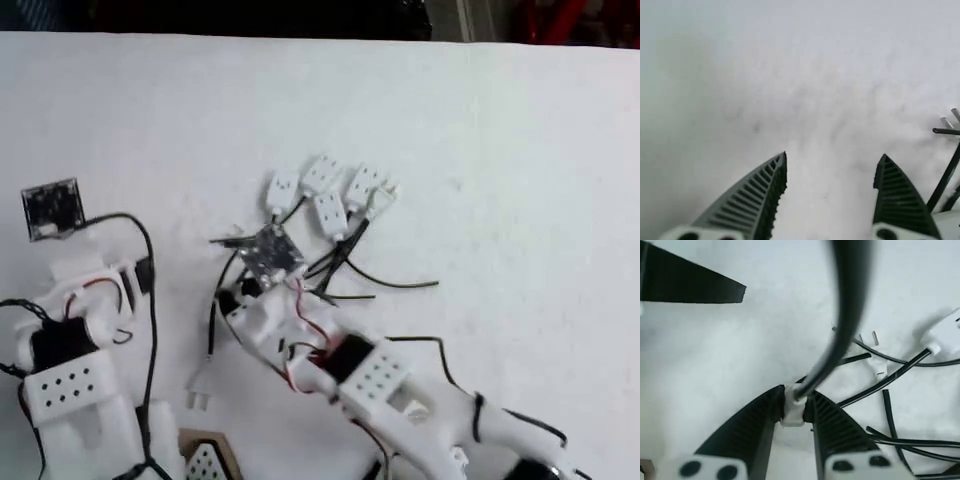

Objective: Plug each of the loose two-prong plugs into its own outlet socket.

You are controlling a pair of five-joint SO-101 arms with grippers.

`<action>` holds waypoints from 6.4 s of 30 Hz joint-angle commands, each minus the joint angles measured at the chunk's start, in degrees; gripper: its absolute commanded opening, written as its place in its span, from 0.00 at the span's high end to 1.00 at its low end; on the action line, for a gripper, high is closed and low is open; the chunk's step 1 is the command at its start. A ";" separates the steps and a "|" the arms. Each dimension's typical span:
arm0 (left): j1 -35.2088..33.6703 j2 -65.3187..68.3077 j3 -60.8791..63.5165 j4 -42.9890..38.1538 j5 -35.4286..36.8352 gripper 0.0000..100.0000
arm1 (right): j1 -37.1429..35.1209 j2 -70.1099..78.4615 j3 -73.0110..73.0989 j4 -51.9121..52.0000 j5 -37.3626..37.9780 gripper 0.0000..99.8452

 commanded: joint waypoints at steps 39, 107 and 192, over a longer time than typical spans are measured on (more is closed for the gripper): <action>-1.01 -1.19 5.71 -5.45 -0.26 0.72 | -1.63 15.16 -11.78 5.93 -7.47 0.98; -1.01 -1.19 5.71 -5.45 -0.62 0.72 | 5.93 24.84 -18.46 29.85 4.84 0.98; -0.75 -1.19 7.91 -7.47 -0.62 0.72 | 44.00 34.15 -56.70 1.36 5.45 0.98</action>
